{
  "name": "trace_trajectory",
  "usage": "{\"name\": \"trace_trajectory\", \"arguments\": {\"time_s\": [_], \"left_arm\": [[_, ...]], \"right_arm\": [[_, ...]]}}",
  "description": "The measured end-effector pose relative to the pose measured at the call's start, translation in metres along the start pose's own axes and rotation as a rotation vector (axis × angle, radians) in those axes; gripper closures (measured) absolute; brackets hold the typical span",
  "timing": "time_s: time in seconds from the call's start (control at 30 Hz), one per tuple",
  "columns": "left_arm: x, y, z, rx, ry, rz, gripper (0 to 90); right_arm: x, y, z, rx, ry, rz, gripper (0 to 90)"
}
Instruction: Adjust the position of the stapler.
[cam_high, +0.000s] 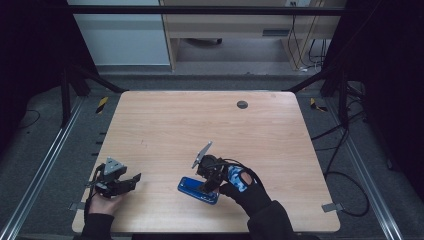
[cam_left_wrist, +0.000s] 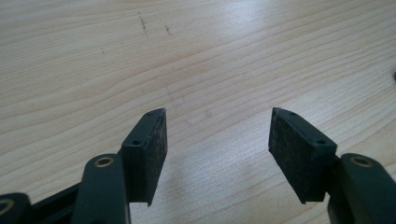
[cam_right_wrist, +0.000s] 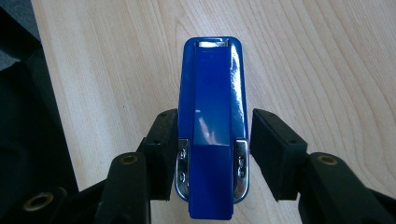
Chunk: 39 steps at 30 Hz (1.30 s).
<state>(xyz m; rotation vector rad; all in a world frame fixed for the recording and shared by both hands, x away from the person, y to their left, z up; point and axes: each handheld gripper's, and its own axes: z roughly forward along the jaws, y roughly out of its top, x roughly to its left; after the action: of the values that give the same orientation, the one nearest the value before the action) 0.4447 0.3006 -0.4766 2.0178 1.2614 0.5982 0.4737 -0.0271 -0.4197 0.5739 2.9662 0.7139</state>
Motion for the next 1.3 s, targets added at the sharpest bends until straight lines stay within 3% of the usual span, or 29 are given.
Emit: {"name": "trace_trajectory", "arguments": {"time_s": [0.4, 1.3], "left_arm": [[0.0, 0.0, 0.0, 0.001, 0.001, 0.0, 37.1], [0.0, 0.0, 0.0, 0.002, 0.003, 0.002, 37.3]], "right_arm": [[0.0, 0.001, 0.014, 0.045, -0.01, -0.003, 55.9], [-0.001, 0.0, 0.031, 0.059, 0.002, 0.005, 64.0]]}}
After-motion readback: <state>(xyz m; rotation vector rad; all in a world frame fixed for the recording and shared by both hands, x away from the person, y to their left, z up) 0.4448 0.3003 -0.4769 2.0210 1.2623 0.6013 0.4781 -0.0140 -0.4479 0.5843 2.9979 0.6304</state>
